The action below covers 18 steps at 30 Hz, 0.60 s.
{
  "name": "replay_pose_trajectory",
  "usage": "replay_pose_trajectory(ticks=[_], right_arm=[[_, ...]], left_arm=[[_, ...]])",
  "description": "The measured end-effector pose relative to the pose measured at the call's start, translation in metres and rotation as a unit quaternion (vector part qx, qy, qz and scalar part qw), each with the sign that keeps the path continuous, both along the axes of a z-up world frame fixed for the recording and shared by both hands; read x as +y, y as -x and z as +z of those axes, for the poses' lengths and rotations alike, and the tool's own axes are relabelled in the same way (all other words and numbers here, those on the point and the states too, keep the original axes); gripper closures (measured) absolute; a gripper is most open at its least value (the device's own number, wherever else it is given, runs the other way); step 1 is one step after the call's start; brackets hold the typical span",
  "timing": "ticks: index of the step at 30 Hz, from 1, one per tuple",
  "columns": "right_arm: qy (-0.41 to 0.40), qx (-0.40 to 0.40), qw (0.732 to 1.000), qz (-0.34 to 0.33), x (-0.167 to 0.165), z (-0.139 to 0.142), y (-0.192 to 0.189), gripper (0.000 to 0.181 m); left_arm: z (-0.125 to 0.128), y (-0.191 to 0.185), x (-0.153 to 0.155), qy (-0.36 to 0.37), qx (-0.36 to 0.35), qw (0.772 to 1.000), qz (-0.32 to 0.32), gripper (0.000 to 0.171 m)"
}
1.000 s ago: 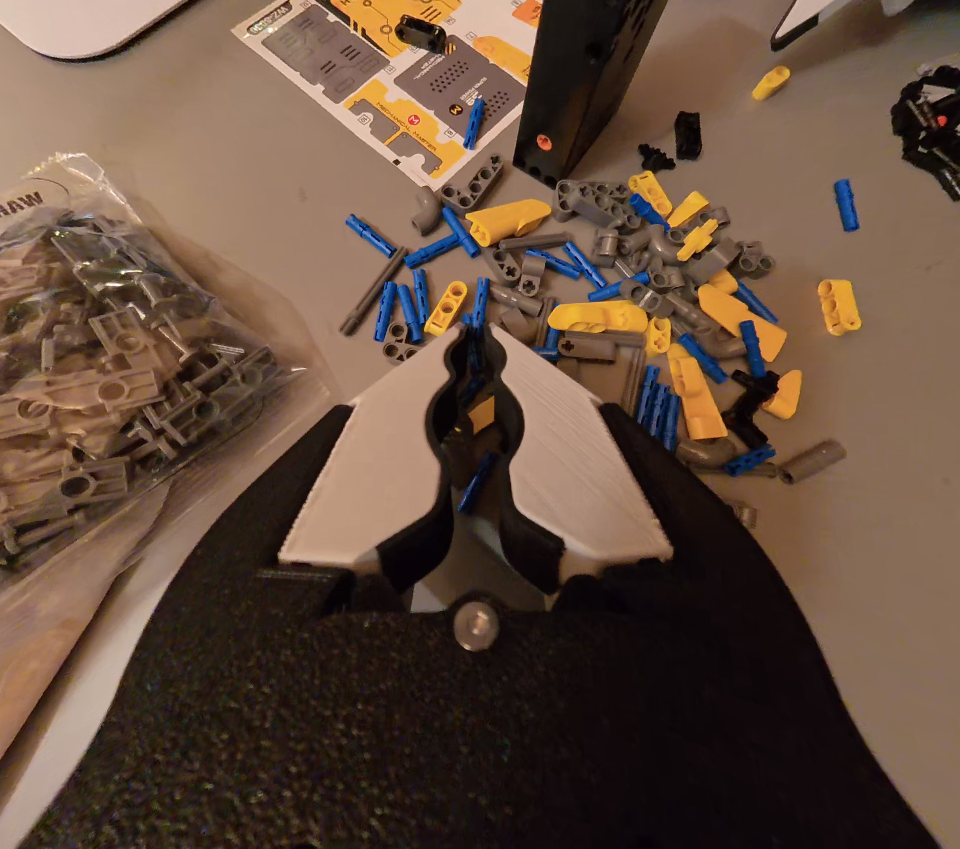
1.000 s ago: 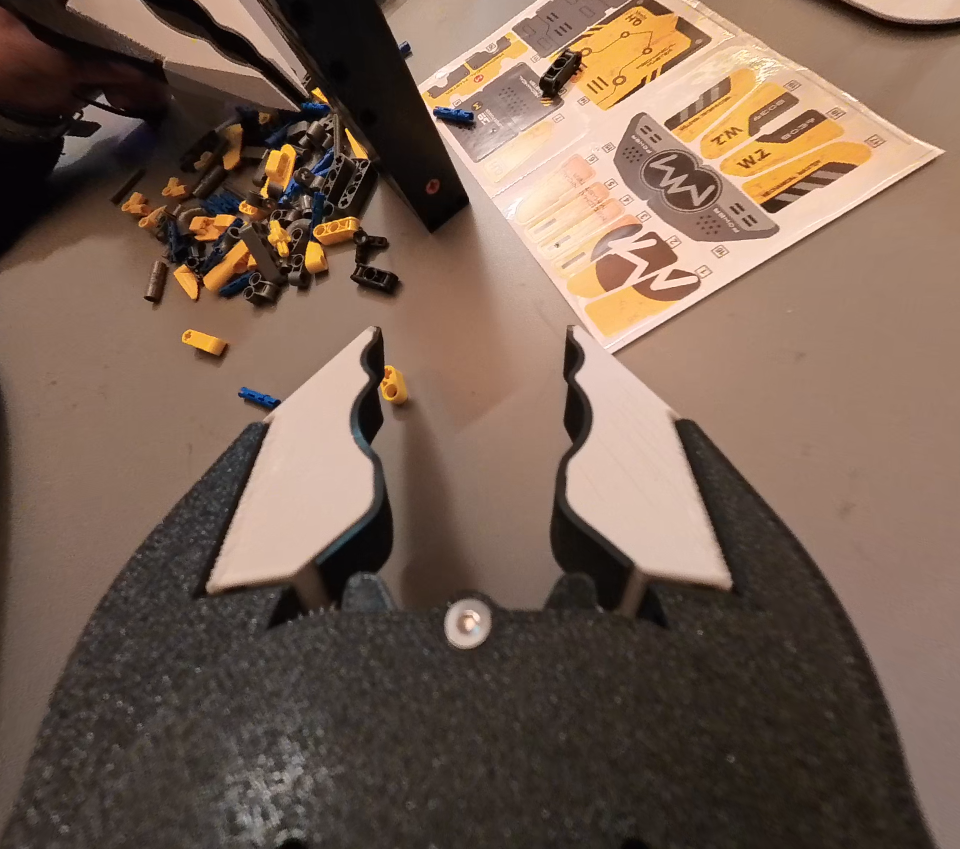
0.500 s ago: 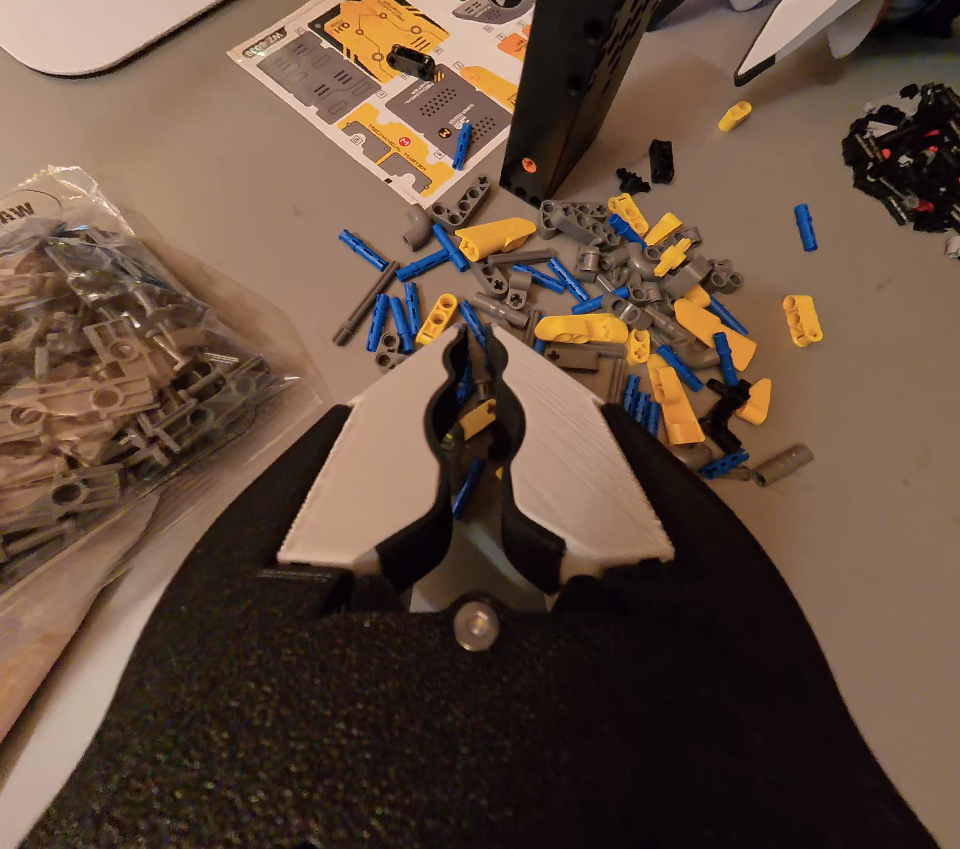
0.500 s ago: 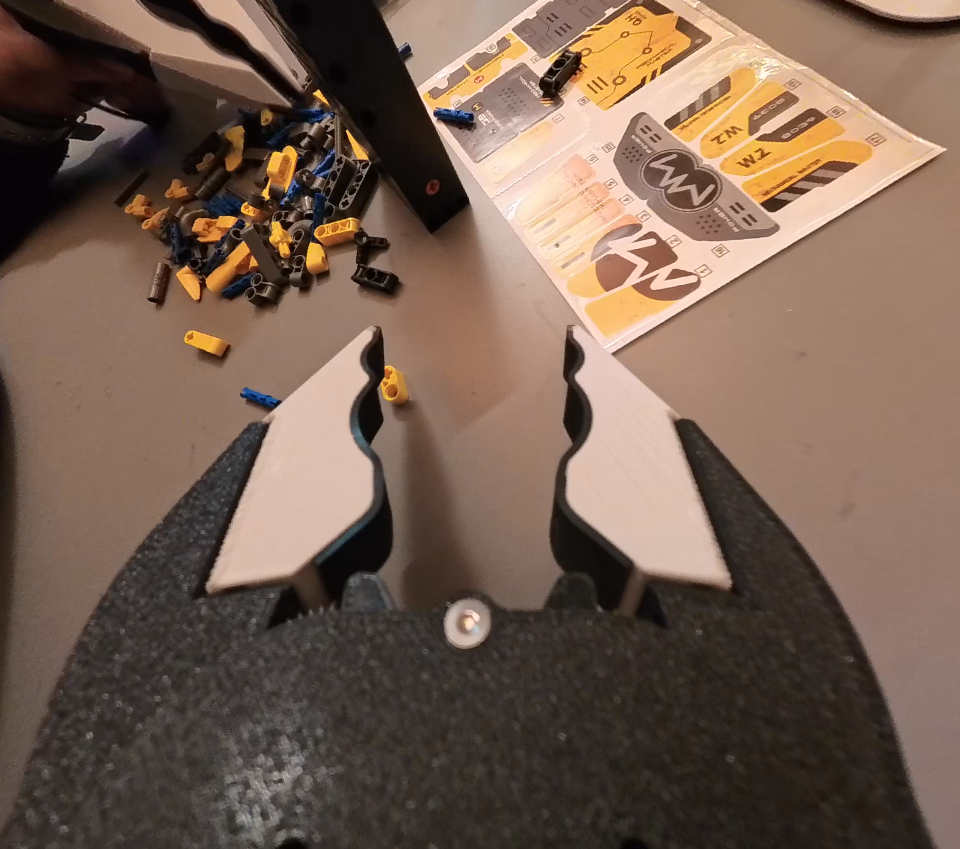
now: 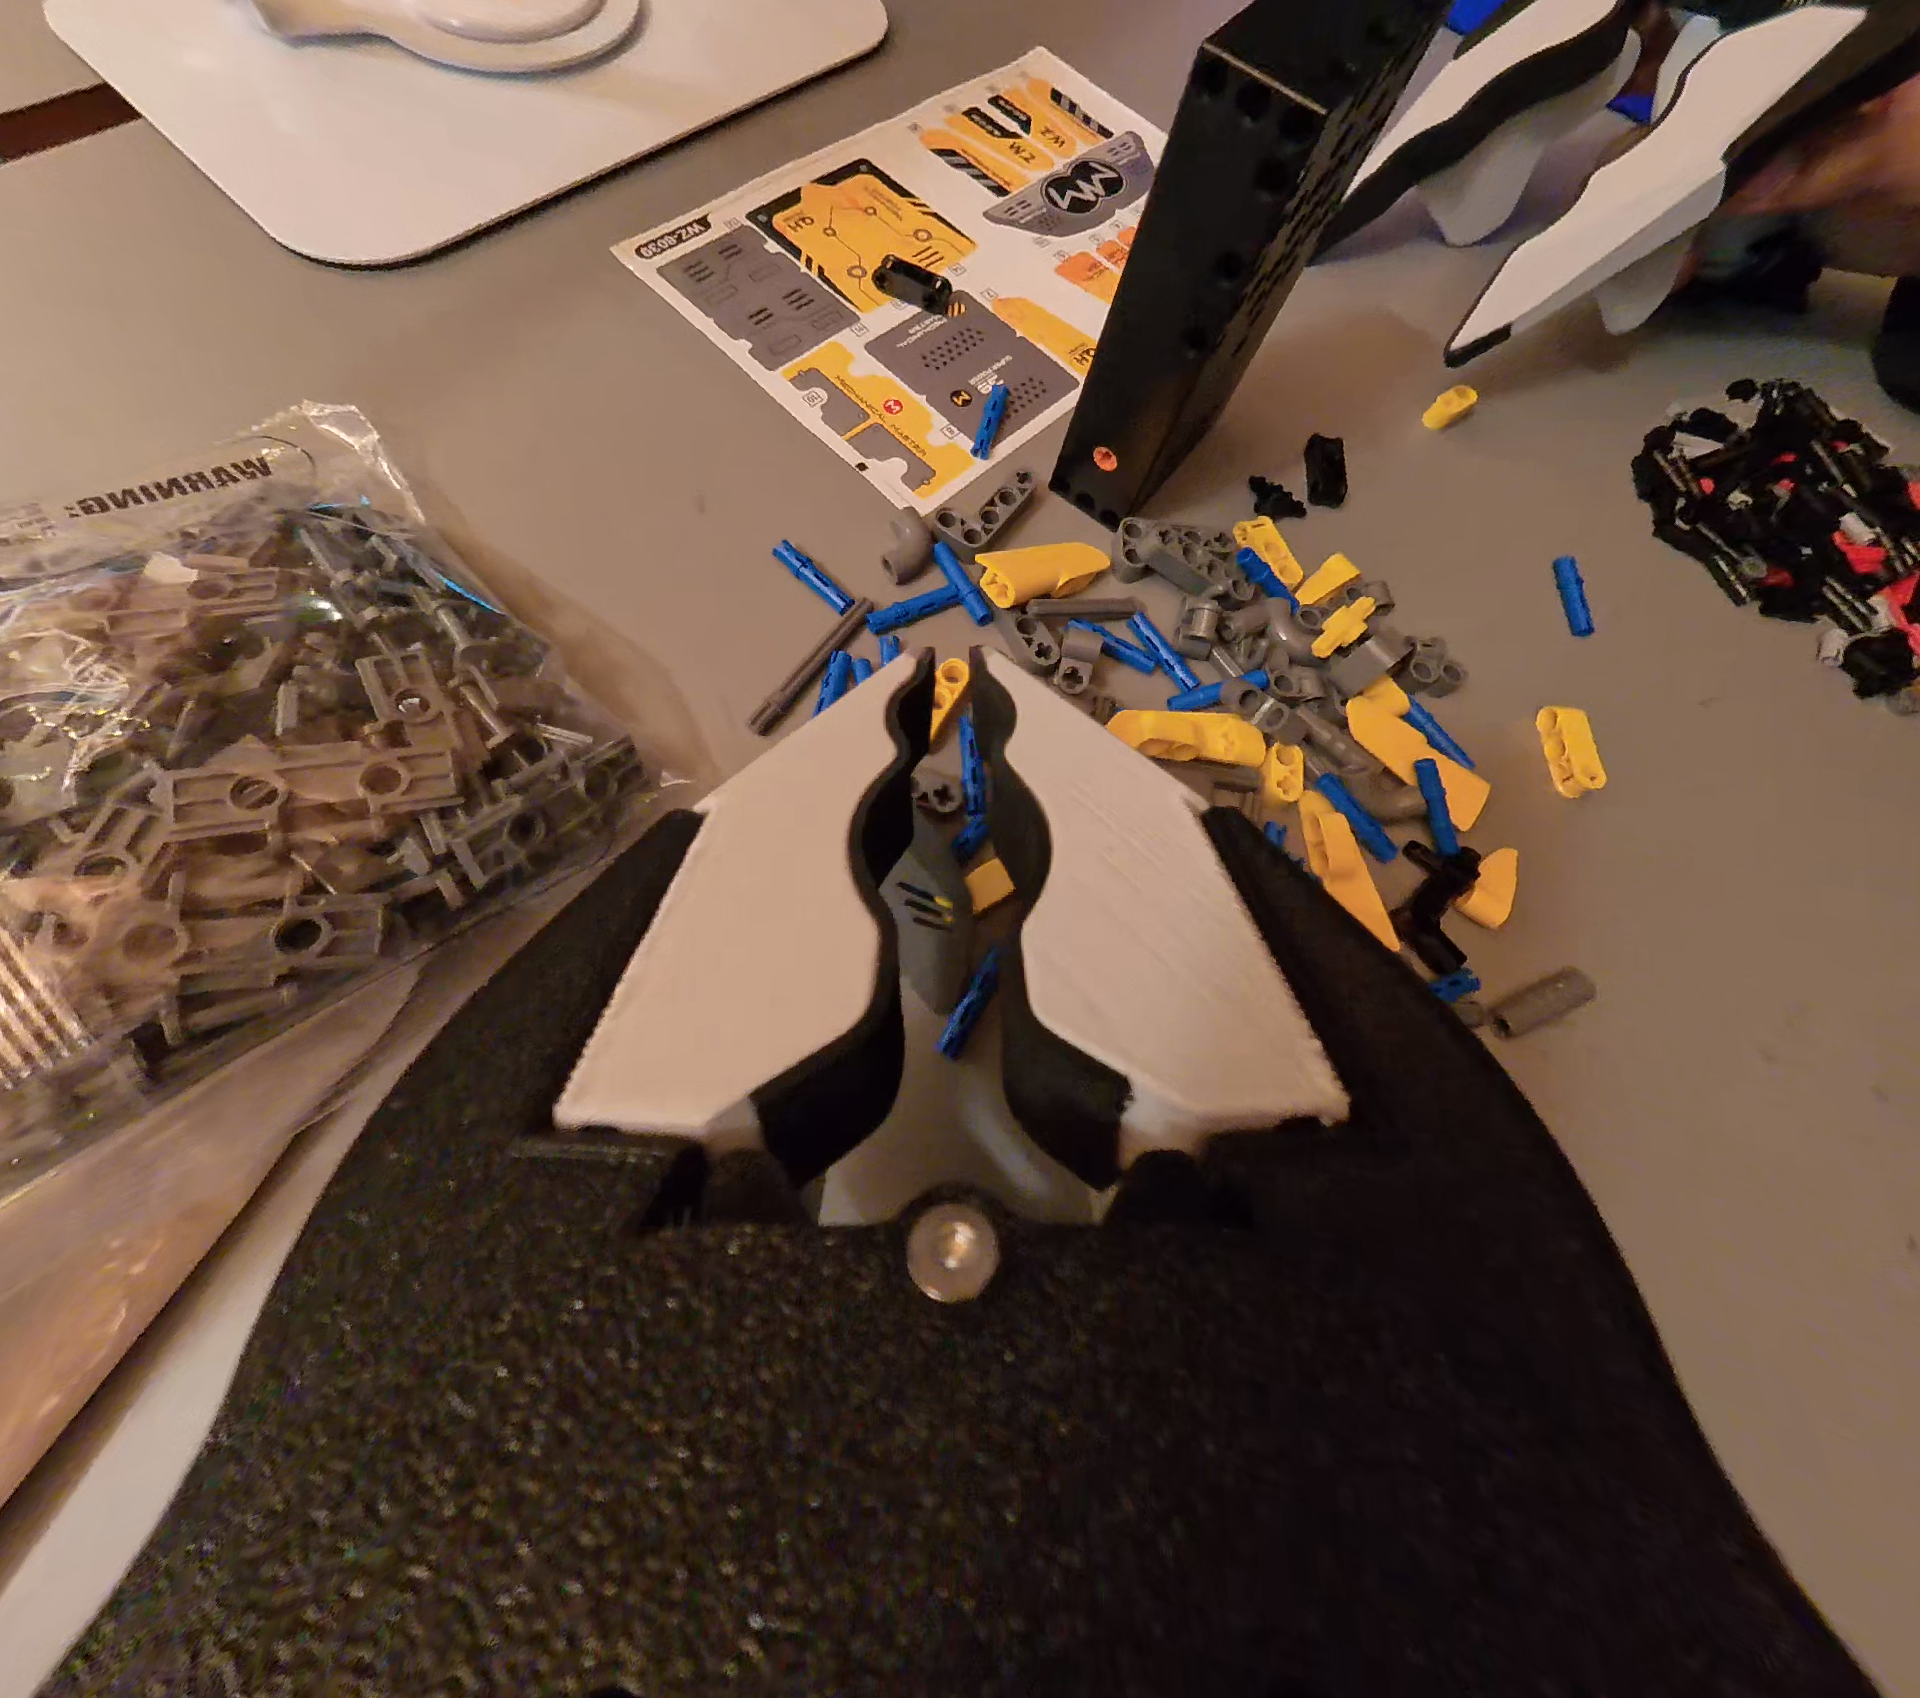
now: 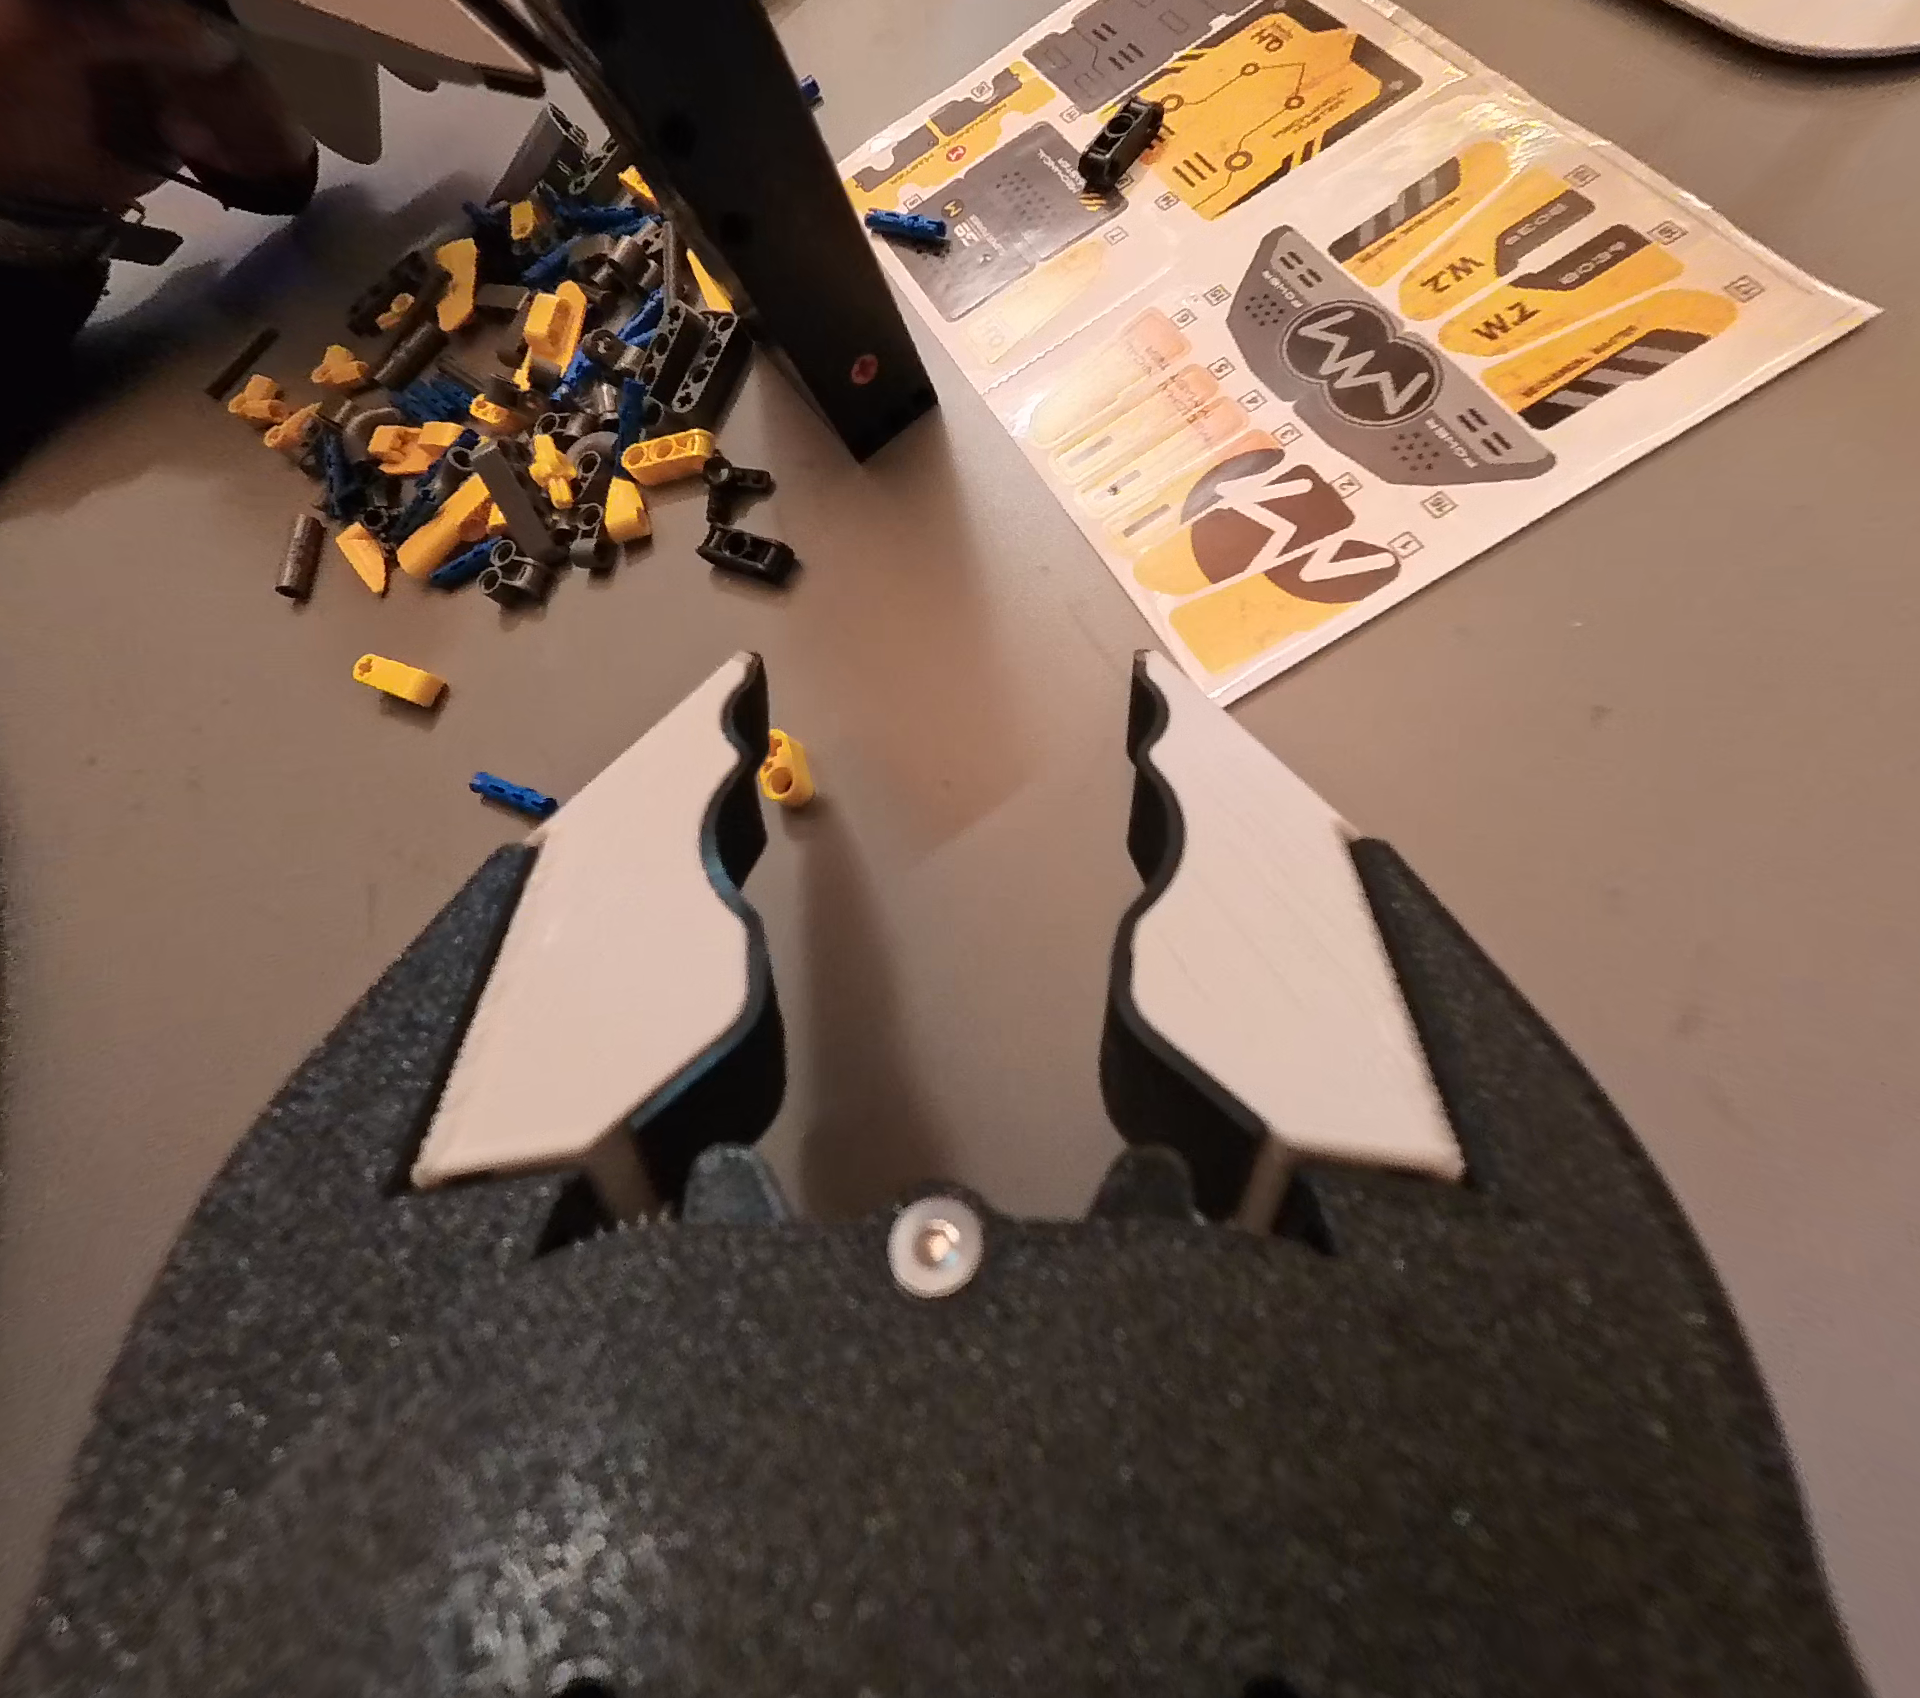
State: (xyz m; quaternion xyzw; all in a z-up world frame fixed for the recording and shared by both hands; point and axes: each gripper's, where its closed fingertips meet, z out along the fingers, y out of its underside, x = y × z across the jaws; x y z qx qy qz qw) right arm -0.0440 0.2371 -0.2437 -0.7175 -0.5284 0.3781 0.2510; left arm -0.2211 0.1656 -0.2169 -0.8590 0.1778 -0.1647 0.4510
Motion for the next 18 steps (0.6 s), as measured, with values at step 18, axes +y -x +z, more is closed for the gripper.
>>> replay_pose_trajectory(ticks=[18], right_arm=[[-0.04, -0.016, 0.999, 0.007, -0.003, -0.003, 0.0, 0.109]], left_arm=[[0.028, 0.013, 0.003, -0.064, -0.047, 0.996, 0.027, 0.166]])
